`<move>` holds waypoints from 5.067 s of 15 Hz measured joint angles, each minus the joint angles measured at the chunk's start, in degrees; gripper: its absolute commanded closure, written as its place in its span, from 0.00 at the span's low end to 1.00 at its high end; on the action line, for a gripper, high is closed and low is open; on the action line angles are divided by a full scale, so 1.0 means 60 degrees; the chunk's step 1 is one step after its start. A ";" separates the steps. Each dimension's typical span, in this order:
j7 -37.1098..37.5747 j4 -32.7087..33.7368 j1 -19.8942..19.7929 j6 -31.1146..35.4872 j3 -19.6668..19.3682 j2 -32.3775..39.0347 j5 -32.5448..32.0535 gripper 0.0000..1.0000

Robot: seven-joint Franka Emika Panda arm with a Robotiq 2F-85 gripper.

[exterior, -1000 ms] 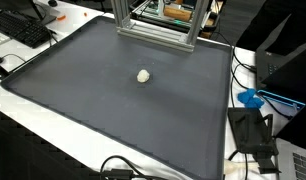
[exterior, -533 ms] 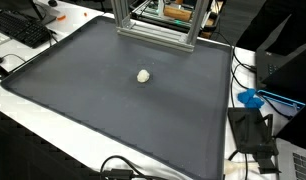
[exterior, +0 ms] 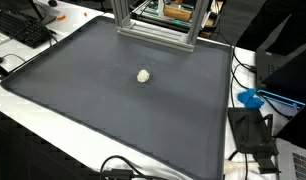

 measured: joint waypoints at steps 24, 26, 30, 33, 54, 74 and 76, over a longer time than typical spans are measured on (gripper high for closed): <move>0.0350 -0.0374 0.0079 0.0002 0.0581 0.0001 -0.0493 0.18; 0.0417 -0.0374 0.0103 0.0004 0.0609 0.0001 -0.0561 0.27; 0.0455 -0.0374 0.0126 0.0006 0.0666 0.0000 -0.0713 0.59; 0.0499 -0.0368 0.0155 0.0006 0.0689 -0.0005 -0.0850 0.66; 0.0633 -0.0337 0.0304 0.0002 0.0942 0.0016 -0.1383 0.66; 0.0999 0.1426 -0.0371 0.2187 0.0189 0.2022 -0.1403 0.41; 0.0999 0.1477 -0.0372 0.2291 0.0144 0.2231 -0.1403 0.41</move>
